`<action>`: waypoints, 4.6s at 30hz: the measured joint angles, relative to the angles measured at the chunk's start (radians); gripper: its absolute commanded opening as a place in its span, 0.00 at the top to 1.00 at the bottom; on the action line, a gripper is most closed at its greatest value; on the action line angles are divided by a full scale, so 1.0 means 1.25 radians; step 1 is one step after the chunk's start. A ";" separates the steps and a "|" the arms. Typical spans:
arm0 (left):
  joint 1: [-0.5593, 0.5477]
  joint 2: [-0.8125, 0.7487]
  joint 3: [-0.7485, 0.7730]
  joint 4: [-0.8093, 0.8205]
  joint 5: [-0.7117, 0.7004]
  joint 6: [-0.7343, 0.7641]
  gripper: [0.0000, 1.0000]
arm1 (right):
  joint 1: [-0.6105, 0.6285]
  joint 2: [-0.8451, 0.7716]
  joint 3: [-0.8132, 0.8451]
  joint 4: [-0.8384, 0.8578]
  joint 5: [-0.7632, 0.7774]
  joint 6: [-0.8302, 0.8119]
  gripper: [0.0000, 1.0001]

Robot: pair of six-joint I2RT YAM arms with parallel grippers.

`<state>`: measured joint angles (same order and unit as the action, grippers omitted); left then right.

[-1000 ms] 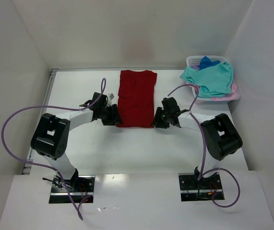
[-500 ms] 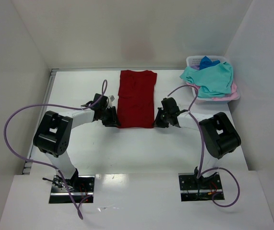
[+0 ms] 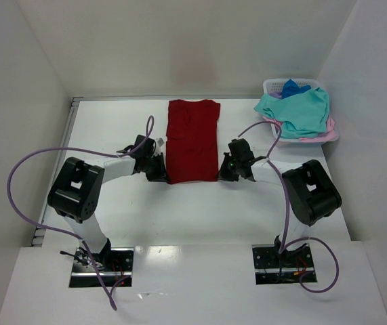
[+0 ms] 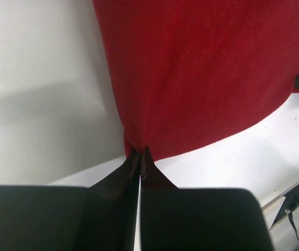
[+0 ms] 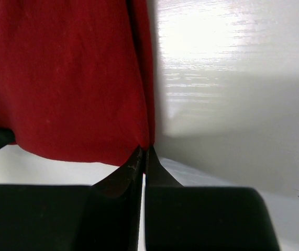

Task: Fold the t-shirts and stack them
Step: Grab one side of the 2/3 rectangular tshirt with both arms, then fold the long partially folded tshirt into a neat square

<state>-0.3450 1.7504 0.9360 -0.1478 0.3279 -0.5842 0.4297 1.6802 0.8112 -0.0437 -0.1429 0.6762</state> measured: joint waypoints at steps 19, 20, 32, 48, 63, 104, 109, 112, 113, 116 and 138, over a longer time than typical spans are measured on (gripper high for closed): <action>-0.070 -0.179 -0.085 -0.099 -0.017 -0.072 1.00 | 0.031 -0.283 -0.164 -0.091 0.026 0.063 1.00; -0.075 -0.195 -0.087 -0.110 -0.020 -0.079 1.00 | 0.038 -0.299 -0.172 -0.098 0.027 0.070 1.00; -0.117 -0.388 -0.064 -0.277 -0.073 -0.126 1.00 | 0.112 -0.516 -0.172 -0.262 0.043 0.138 1.00; -0.060 -0.191 0.297 -0.336 -0.181 -0.020 1.00 | -0.018 -0.291 0.150 -0.263 0.109 0.048 1.00; 0.074 0.183 0.651 -0.297 -0.078 0.071 1.00 | -0.090 0.106 0.478 -0.165 0.102 -0.022 1.00; 0.139 0.410 0.702 -0.186 0.102 0.088 0.21 | -0.170 0.690 1.199 -0.225 0.021 -0.143 0.10; 0.102 0.387 0.688 -0.152 0.126 0.083 0.23 | -0.170 0.636 1.011 -0.204 0.022 -0.136 0.27; 0.085 0.383 0.687 -0.126 0.134 0.066 0.34 | -0.170 0.613 0.951 -0.179 0.029 -0.133 0.38; 0.081 0.383 0.684 -0.116 0.134 0.060 0.38 | -0.170 0.608 0.944 -0.177 0.031 -0.133 0.41; 0.076 0.383 0.667 -0.090 0.134 0.040 0.44 | -0.170 0.605 0.944 -0.170 0.036 -0.136 0.51; 0.073 0.378 0.573 -0.078 0.128 0.025 0.27 | -0.132 0.386 0.555 -0.084 0.027 -0.056 0.63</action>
<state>-0.2535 2.2230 1.6524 -0.2459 0.4877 -0.5526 0.2653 2.1624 1.5055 -0.1490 -0.1097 0.6060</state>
